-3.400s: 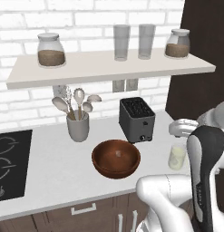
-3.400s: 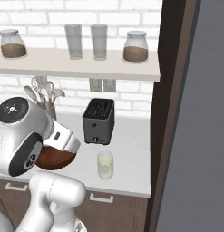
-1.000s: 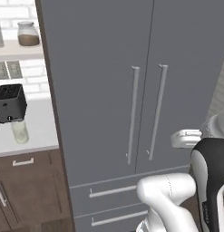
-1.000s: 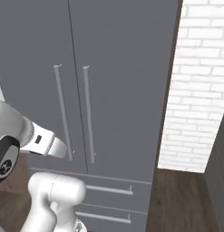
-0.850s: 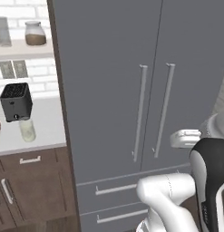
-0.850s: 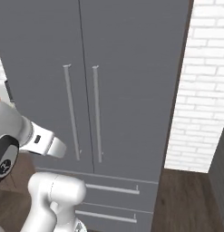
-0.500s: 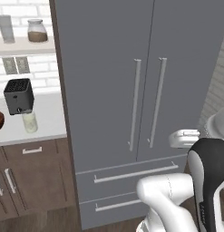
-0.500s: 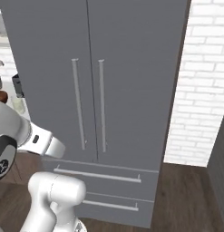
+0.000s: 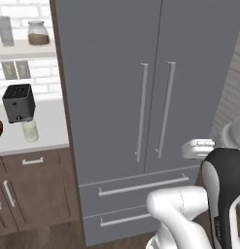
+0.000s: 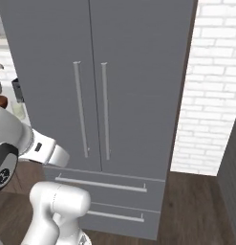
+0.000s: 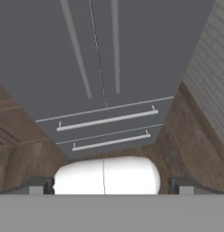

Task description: Grab a lemon wedge from the fridge and one ice cube from the ice bowl, and put them in the glass of lemonade.

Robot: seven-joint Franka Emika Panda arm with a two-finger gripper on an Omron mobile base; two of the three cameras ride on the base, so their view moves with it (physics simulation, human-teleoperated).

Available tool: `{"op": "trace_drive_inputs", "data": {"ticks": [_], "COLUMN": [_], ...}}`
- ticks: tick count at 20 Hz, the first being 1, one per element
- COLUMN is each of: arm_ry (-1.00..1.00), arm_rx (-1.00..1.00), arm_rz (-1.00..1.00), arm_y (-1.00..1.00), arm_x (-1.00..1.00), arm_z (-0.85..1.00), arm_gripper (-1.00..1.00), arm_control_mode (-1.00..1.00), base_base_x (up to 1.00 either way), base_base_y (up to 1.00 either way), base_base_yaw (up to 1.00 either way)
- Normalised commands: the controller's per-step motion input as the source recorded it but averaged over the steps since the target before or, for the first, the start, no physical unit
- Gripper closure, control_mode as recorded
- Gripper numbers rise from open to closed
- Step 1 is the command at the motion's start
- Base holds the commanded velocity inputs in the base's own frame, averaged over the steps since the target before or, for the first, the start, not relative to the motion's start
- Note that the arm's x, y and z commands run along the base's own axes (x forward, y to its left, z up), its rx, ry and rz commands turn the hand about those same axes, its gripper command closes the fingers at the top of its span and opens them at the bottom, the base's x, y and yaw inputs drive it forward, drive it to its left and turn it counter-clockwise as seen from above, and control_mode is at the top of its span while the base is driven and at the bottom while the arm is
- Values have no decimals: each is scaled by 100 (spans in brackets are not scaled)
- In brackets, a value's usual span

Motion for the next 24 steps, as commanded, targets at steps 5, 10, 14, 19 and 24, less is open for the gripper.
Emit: {"op": "trace_drive_inputs", "data": {"ticks": [5,10,14,19,24], "arm_ry": [0,0,0,0,0], "arm_rx": [0,0,0,0,0], "arm_rz": [0,0,0,0,0], "arm_y": [0,0,0,0,0], "arm_x": [0,0,0,0,0], "arm_z": [0,0,0,0,0], "arm_gripper": [-100,-100,-100,-100,-100], "arm_control_mode": [100,100,100,100,100], "base_base_x": [2,0,0,0,0], "base_base_y": [-3,0,0,0,-1], "base_base_yaw": [2,2,0,0,1]}}
